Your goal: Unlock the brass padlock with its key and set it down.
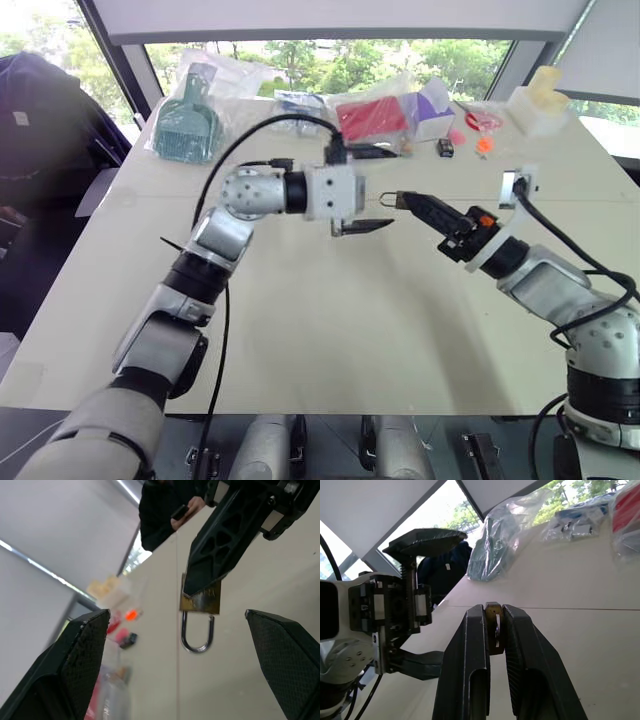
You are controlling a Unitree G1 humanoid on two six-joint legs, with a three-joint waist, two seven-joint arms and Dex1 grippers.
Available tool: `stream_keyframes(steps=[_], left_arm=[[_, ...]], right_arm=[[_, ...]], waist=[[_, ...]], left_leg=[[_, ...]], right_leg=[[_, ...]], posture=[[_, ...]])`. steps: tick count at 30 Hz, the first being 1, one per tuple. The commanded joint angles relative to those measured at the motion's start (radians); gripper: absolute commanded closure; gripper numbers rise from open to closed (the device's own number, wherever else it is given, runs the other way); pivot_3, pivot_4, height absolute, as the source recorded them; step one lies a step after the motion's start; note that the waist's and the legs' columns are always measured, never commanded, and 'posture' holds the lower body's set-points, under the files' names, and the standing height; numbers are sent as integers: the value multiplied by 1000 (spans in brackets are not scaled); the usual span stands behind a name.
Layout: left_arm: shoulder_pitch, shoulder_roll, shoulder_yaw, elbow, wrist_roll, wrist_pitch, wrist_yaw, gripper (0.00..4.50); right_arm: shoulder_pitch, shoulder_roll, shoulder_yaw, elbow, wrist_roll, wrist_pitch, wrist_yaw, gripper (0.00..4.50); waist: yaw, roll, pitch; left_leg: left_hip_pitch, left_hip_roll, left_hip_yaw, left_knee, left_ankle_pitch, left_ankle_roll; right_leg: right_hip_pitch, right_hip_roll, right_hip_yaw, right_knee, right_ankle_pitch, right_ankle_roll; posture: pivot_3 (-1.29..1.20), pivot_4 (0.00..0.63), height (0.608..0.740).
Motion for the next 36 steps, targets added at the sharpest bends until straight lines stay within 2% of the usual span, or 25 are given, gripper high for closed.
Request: stream_keyframes(steps=[1,5,24,36], left_arm=[[-19,-4,58,-56,-57,104,12,54],[-29,-15,65,-24,-41,113,22,54],[-118,-87,60,252,60,-76,75,54],[-105,-89,65,245,58,-55,92,54]], right_arm=[[-13,-5,-32,-13,0,-5,13,4500],[-20,1,-26,-17,2,0,11,4500],[3,30,-2,-111,107,19,-36,4500],[31,35,10,-108,105,14,-43,4500]], waist=[[1,0,0],[1,0,0],[2,0,0],[1,0,0]], left_leg=[[0,0,0,0,0,0],[0,0,0,0,0,0],[0,0,0,0,0,0],[0,0,0,0,0,0]], right_leg=[[0,0,0,0,0,0],[0,0,0,0,0,0],[0,0,0,0,0,0],[0,0,0,0,0,0]], posture=[[0,150,735],[0,150,735],[0,150,735],[0,150,735]])
